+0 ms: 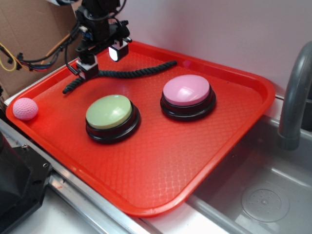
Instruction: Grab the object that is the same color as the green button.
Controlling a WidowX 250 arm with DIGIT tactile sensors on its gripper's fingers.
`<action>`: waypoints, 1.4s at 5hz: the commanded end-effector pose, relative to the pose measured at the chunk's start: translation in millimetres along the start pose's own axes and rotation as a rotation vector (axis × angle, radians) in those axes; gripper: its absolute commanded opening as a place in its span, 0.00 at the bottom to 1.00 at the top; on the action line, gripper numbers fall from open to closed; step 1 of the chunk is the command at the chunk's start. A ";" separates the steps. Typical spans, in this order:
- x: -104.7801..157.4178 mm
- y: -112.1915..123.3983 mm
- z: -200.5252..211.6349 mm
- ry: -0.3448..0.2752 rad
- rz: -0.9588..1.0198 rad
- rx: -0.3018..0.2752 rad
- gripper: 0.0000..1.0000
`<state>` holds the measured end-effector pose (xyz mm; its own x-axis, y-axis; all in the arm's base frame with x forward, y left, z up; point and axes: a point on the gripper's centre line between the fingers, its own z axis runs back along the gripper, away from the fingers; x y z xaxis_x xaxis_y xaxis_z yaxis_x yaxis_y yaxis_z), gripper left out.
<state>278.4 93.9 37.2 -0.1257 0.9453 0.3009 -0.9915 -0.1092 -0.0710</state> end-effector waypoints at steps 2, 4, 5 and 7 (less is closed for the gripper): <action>3.3 -8.1 -13.5 -0.019 0.009 -0.038 1.00; 0.3 -5.5 -13.1 -0.005 -0.002 -0.015 0.00; -0.4 -3.5 -12.9 0.000 -0.005 -0.010 0.00; -2.1 2.2 -13.8 0.019 -0.021 -0.008 0.00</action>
<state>289.4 88.3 13.7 -0.0836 0.9541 0.2874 -0.9961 -0.0715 -0.0523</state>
